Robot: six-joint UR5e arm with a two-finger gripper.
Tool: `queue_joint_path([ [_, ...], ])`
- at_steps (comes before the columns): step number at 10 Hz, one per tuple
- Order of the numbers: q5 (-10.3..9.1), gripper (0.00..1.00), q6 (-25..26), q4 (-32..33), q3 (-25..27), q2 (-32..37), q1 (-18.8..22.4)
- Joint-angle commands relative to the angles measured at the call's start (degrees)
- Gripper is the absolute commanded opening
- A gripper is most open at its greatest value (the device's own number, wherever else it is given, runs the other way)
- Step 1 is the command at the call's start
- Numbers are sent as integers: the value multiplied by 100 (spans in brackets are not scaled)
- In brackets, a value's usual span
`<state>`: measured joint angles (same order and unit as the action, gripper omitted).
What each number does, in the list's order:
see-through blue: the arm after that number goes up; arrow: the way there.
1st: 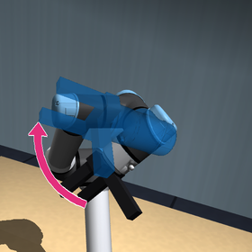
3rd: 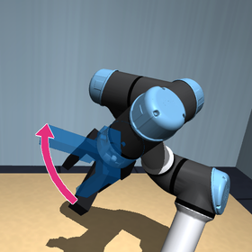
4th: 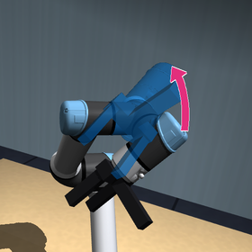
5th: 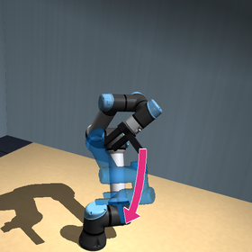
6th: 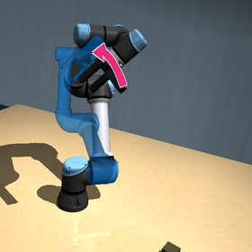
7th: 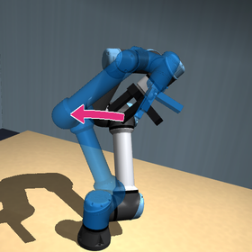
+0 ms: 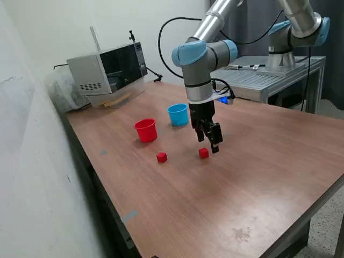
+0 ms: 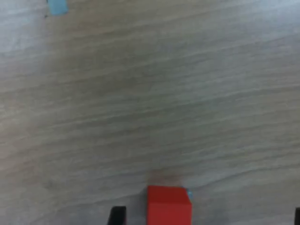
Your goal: Place red objects in the red bin, and blue objects in the blue bin.
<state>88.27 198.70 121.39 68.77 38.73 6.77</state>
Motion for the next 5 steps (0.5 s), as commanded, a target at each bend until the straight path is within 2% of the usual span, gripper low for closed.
queue_joint_path([
  [1,6,100,-7,96,22,-14,-26],
  [5,15,100,-15,157,22,-146,-70],
])
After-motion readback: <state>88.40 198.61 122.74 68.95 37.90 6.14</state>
